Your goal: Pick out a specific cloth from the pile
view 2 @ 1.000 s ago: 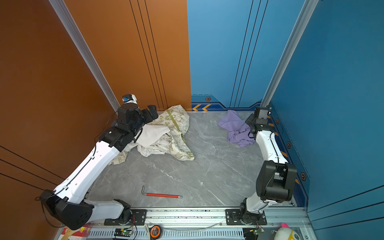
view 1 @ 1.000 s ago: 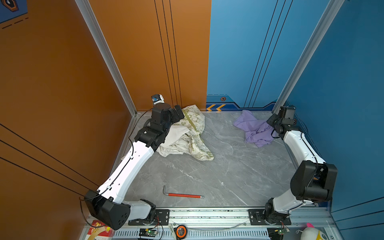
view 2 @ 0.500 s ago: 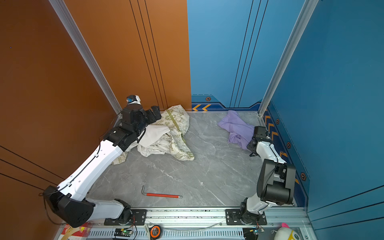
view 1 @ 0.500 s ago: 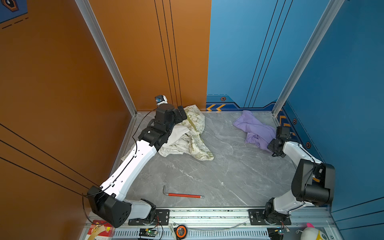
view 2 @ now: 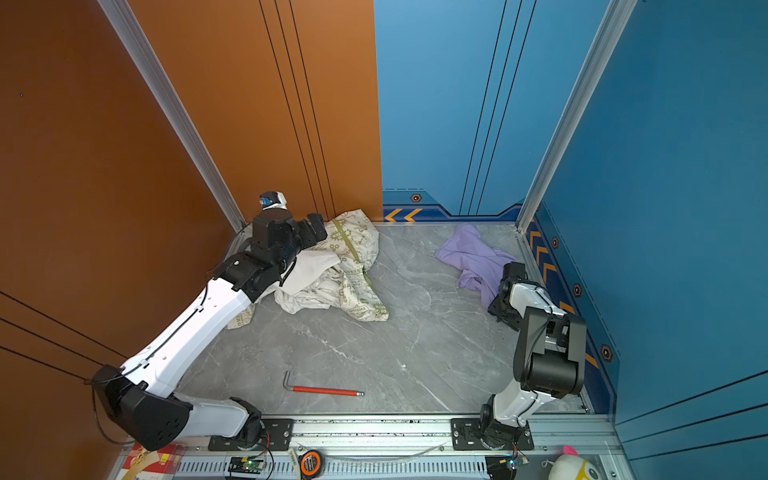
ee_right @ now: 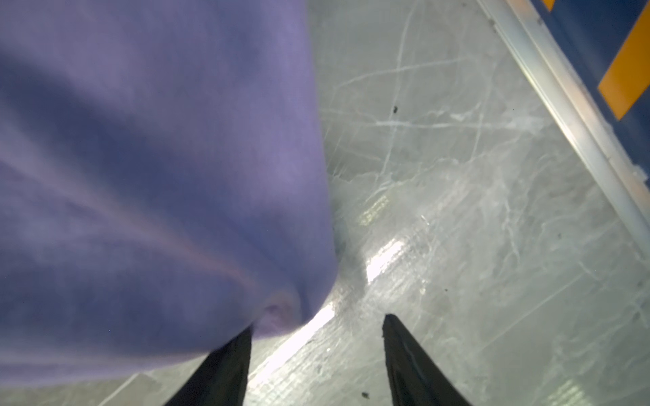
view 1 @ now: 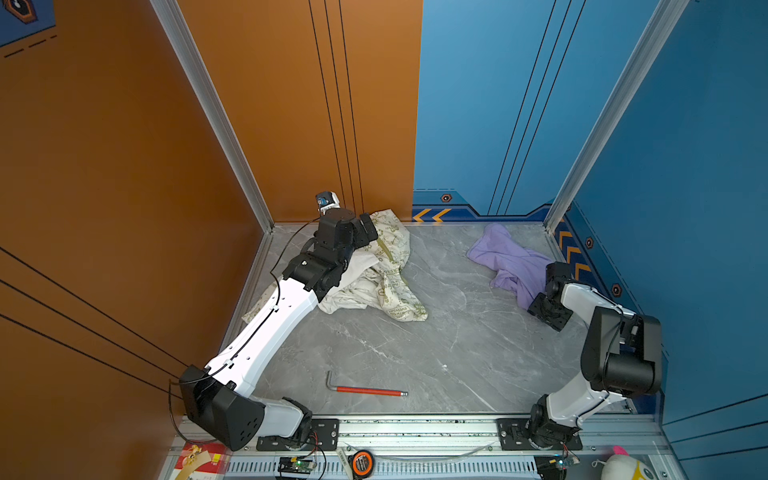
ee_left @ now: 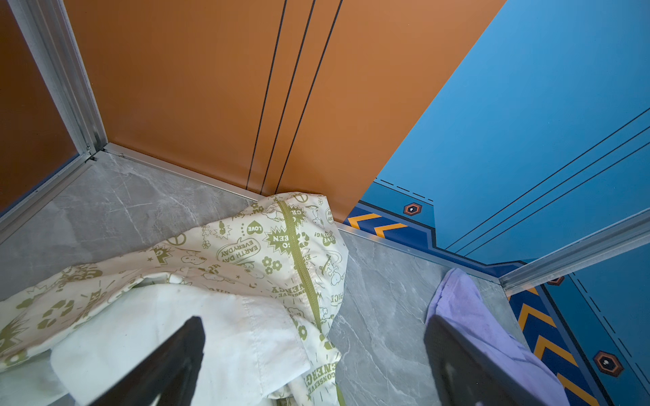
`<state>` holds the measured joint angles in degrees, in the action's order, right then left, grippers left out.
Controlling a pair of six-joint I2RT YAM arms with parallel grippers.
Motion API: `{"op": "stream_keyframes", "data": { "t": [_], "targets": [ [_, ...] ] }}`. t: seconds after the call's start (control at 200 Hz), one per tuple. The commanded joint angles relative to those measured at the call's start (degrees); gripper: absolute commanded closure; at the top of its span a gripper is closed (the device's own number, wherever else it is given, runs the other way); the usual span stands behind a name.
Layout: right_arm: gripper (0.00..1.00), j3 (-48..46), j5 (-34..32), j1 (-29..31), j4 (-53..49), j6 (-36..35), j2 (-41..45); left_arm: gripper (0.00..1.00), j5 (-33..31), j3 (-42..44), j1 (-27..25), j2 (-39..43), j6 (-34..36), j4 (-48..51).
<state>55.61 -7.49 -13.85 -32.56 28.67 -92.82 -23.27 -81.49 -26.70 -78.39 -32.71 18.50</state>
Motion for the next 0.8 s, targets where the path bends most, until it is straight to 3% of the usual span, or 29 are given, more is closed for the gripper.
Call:
{"op": "stream_keyframes", "data": {
  "t": [0.0,0.21,0.36,0.455,0.636,0.796],
  "targets": [
    [0.26,2.0,-0.5,-0.2,-1.8,2.8,6.6,0.02,-2.7,1.3,-0.3,2.1,1.5,-0.7],
    [0.13,3.4,-7.0,0.7,1.5,8.6,15.7,0.02,-3.3,2.0,-0.2,3.0,3.3,-1.1],
    [0.07,6.6,-2.8,2.9,8.9,6.7,16.0,0.02,-3.0,2.6,0.1,3.1,4.2,-1.9],
    [0.00,10.9,0.2,5.6,10.9,2.4,12.5,0.02,-2.8,2.9,0.3,3.3,4.3,-2.2],
    [0.00,21.8,4.7,11.4,9.5,-7.2,1.7,0.02,-2.7,4.0,0.6,4.4,4.3,-2.4],
    [0.00,32.3,8.0,13.6,2.6,-8.4,-10.3,0.02,-3.3,5.5,1.0,6.1,4.0,-2.4]
  ]
}}
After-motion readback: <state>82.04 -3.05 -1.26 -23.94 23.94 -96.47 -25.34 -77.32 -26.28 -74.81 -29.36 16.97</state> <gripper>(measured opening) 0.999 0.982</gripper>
